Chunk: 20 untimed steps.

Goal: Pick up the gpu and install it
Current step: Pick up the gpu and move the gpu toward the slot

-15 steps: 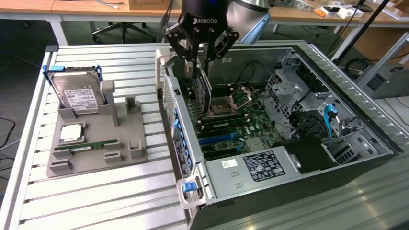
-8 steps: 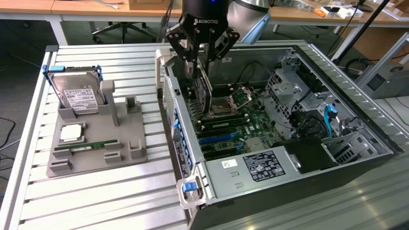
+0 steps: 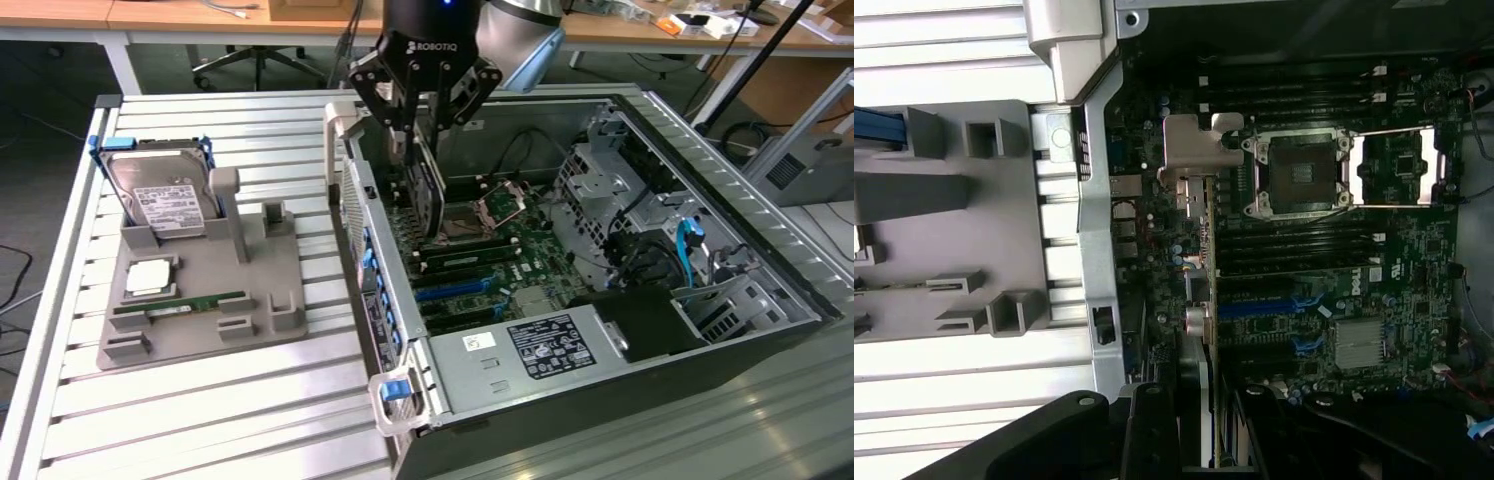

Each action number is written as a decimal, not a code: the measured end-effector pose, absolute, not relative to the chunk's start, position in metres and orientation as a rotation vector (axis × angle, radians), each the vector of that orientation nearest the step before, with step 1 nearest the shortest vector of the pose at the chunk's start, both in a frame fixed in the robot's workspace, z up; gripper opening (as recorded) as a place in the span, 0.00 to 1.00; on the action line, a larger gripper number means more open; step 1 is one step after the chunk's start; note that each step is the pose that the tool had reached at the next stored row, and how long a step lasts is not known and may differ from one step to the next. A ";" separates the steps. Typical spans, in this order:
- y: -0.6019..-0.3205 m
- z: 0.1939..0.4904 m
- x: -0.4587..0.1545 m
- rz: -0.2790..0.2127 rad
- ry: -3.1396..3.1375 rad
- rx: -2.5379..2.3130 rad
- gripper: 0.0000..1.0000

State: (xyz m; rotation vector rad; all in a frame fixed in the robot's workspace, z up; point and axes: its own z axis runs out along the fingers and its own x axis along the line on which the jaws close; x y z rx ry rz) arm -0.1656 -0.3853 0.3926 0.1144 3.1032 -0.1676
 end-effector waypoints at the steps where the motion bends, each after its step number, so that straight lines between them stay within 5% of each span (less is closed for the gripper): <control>1: -0.385 0.392 -0.165 -0.168 3.103 0.114 0.27; 20: -0.385 0.389 -0.161 -0.171 3.103 0.114 0.27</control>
